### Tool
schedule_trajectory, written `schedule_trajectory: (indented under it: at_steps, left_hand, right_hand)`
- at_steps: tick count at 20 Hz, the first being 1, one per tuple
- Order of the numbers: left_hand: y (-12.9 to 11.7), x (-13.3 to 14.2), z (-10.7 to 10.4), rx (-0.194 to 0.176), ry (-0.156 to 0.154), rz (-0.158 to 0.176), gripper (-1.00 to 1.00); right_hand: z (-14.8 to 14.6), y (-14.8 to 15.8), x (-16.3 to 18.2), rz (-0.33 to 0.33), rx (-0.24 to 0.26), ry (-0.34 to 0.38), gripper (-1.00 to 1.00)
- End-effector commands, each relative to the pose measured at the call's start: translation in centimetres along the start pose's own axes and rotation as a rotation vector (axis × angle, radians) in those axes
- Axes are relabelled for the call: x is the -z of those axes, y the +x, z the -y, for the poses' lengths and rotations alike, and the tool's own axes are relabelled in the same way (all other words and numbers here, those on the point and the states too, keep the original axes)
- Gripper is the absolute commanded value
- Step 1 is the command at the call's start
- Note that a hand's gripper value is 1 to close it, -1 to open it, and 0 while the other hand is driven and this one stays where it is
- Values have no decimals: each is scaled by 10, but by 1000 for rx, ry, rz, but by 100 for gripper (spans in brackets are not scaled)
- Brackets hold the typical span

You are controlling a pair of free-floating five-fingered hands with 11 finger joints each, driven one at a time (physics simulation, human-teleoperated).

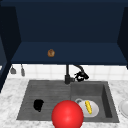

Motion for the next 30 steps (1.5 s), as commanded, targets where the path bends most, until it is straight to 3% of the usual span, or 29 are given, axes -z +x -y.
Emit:
schedule_trajectory:
  at_steps: [1, 2, 4, 8, 16, 30]
  left_hand:
    - [0, 0, 0, 0, 0, 0, 0]
    - [0, 0, 0, 0, 0, 0, 0]
    - [0, 0, 0, 0, 0, 0, 0]
    - [0, 0, 0, 0, 0, 0, 0]
    - [0, 0, 0, 0, 0, 0, 0]
    - [0, 0, 0, 0, 0, 0, 0]
  right_hand:
    - [0, -4, 3, -6, 5, 24, -100]
    - [8, -6, 2, 4, 32, 57, -100]
    - [31, 2, -6, 13, -6, 79, -100]
    - [50, 11, -31, 37, -49, 200, -100]
    - [88, 24, -69, 14, -146, 273, -100]
    - [82, 63, -121, -134, -247, 351, -100]
